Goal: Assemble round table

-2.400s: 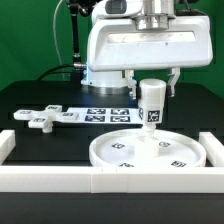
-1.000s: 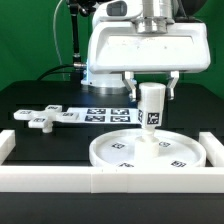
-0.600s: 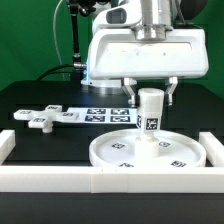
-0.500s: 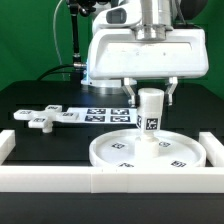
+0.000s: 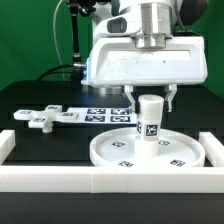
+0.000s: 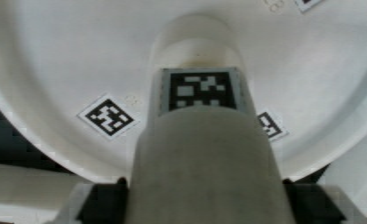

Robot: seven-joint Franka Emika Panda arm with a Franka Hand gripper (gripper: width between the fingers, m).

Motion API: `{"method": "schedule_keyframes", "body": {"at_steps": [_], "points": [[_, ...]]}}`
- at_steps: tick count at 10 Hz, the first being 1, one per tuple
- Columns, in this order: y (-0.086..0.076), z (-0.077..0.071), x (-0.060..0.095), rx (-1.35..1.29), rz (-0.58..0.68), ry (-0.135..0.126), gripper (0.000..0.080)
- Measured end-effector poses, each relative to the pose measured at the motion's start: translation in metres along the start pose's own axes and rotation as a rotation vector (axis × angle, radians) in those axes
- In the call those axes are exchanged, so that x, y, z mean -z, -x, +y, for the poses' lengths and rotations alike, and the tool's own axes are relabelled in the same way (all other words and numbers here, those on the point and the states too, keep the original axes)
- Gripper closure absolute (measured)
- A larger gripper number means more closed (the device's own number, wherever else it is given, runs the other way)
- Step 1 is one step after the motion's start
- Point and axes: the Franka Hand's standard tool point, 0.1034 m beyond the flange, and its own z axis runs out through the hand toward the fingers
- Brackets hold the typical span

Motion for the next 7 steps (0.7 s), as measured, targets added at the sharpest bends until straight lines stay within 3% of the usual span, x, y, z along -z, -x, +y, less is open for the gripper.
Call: {"method": "schedule_keyframes", "body": {"at_steps": [2, 4, 7], "points": [[-0.0015, 0.0007, -0.0004, 0.0, 0.012, 0.003, 0.039], [-0.0015, 0.0007, -0.0005, 0.0, 0.012, 0.003, 0.0204], [-0.0084, 0.0074, 0.0066, -0.001, 0.012, 0.008, 0.0153]]}}
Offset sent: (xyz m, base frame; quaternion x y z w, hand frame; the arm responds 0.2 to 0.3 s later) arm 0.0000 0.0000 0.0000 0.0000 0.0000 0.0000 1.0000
